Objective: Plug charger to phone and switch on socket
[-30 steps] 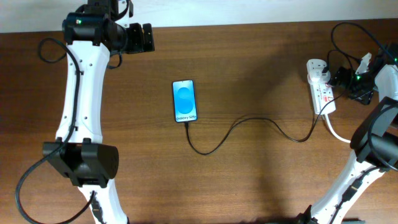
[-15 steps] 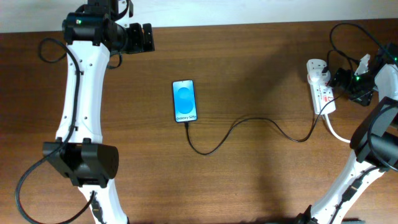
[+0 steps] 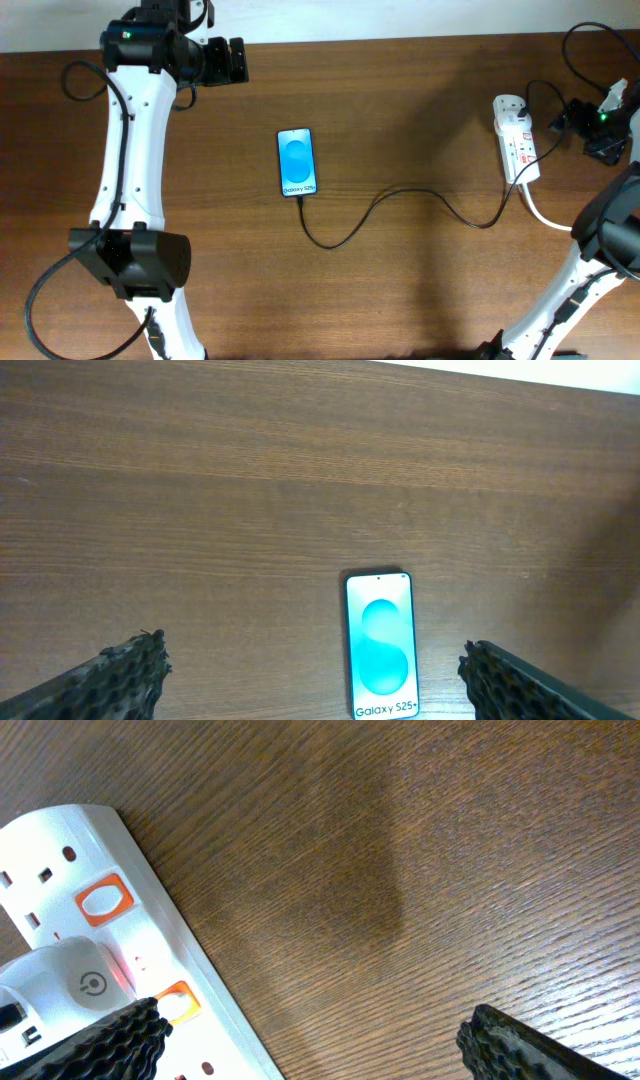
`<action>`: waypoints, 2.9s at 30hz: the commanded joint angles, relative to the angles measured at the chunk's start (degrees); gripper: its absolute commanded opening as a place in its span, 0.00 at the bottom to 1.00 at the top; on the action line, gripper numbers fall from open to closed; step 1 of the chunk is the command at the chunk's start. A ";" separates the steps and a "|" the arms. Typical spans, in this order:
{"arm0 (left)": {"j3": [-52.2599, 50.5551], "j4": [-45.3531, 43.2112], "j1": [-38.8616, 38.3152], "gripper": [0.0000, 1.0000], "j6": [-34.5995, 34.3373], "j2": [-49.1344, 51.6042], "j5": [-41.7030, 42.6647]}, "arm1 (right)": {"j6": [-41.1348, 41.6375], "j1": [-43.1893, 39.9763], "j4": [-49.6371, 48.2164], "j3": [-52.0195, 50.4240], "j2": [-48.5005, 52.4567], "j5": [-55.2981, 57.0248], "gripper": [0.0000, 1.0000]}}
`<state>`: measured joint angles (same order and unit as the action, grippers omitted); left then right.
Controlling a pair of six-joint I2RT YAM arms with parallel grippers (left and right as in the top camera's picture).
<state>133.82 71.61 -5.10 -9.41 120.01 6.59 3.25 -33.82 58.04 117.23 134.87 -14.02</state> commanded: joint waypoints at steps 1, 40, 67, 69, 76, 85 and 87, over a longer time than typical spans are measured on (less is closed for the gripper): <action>0.24 0.07 0.02 0.99 0.09 0.09 -0.44 | 0.66 0.31 0.63 1.09 0.13 -0.76 0.98; 0.24 0.07 0.02 0.99 0.09 0.09 -0.44 | -6.03 26.69 30.38 3.26 -60.30 3.41 0.99; 0.26 0.09 0.02 0.99 0.09 0.09 -0.44 | -0.79 30.53 -59.56 -110.07 -131.49 4.83 0.98; 0.26 0.07 0.02 0.99 0.09 0.09 -0.44 | -0.81 30.53 -62.18 -113.79 -133.57 4.85 0.98; 0.24 0.07 0.02 0.99 0.09 0.09 -0.44 | -0.83 30.53 -53.92 -116.91 -134.68 7.43 0.98; 0.24 0.09 0.02 0.99 0.09 0.09 -0.44 | -1.27 30.34 -53.99 -116.91 -134.51 7.65 0.98; 0.24 0.07 0.02 0.99 0.09 0.09 -0.44 | -1.27 30.34 -53.99 -116.91 -134.51 7.65 0.98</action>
<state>133.82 71.64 -5.10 -9.41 120.01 6.57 1.72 -3.75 3.62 0.58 0.80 -7.27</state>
